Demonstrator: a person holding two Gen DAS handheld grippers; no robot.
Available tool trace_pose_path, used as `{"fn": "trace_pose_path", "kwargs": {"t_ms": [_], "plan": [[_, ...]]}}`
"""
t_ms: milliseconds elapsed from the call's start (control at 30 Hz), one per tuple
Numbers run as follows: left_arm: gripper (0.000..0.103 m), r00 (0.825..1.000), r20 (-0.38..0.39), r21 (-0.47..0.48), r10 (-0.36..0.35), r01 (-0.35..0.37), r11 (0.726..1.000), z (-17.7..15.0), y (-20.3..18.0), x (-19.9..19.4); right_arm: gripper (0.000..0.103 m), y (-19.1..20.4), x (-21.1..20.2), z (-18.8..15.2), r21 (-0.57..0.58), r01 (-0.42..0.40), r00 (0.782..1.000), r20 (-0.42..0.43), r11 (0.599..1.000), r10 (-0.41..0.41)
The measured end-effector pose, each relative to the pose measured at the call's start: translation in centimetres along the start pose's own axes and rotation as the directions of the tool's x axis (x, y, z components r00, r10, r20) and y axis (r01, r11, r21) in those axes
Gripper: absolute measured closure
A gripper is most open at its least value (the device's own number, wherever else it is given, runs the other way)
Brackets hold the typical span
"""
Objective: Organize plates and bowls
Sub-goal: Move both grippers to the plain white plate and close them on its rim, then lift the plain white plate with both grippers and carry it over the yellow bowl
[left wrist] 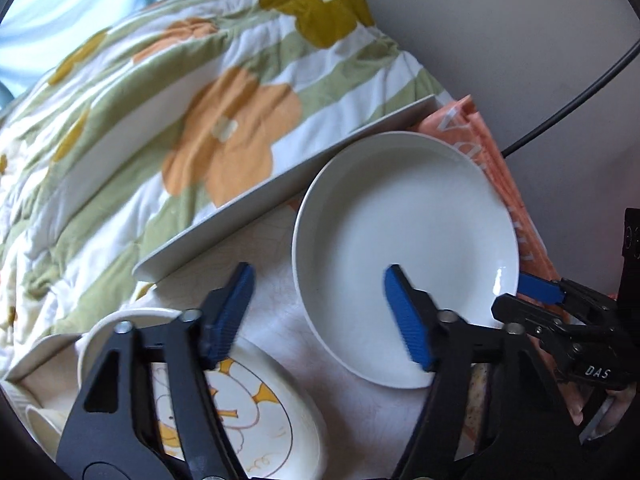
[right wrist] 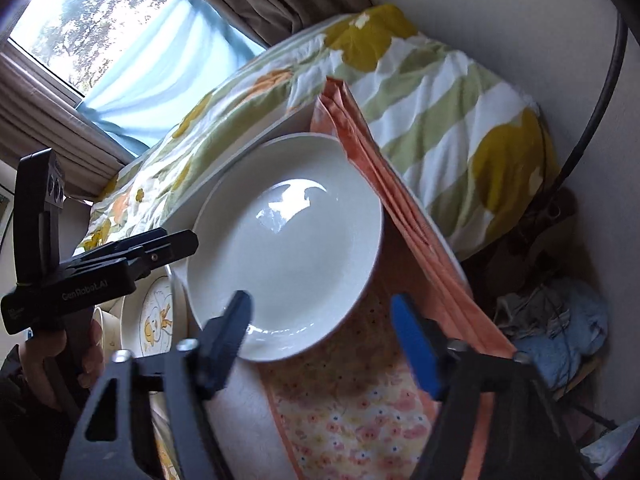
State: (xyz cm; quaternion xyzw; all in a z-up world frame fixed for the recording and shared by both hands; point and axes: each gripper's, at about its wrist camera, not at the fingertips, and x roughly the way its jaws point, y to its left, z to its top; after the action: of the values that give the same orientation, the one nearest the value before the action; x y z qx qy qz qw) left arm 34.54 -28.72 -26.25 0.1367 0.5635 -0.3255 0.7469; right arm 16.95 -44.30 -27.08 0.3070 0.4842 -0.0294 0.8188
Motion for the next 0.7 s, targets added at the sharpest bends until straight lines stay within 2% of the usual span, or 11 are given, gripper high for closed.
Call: {"fn": "trace_pose_path", "kwargs": {"t_ms": [33,100,233,300,500,600,700], "plan": [[0.052,1.000,-0.010,-0.003,-0.004,0.004,1.000,0.0,0.2,0.5,0.050,-0.1,0.5,0.1,0.010,-0.002,1.000,-0.006,1.000,0.002],[0.062,0.999,-0.025,-0.013,-0.025,0.024,1.000,0.1,0.5,1.2,0.054,-0.2,1.1,0.2,0.022,0.001,1.000,-0.009,1.000,-0.001],[0.066,0.998,-0.032,-0.014,-0.058,0.058,0.998,0.5,0.8,1.8,0.061,-0.1,1.7,0.6,0.049,0.030,1.000,-0.003,0.998,-0.029],[0.074,0.997,-0.040,-0.017,-0.073,0.073,0.997,0.6,0.8,2.0,0.069,-0.2,1.8,0.8,0.062,0.052,0.999,0.004,0.997,-0.053],[0.085,0.995,-0.074,-0.038,-0.070,0.067,0.997,1.0,1.3,3.1,0.079,-0.5,1.9,1.1,0.079,0.092,0.996,0.012,0.993,-0.093],[0.086,0.994,-0.074,-0.051,-0.076,0.072,0.996,1.0,1.6,3.1,0.087,-0.6,2.0,1.3,0.092,0.120,0.993,0.014,0.989,-0.121],[0.086,0.996,-0.069,-0.037,-0.060,0.057,0.998,0.8,1.5,3.0,0.088,-0.5,2.0,1.4,0.083,0.129,0.991,0.012,0.988,-0.130]]}}
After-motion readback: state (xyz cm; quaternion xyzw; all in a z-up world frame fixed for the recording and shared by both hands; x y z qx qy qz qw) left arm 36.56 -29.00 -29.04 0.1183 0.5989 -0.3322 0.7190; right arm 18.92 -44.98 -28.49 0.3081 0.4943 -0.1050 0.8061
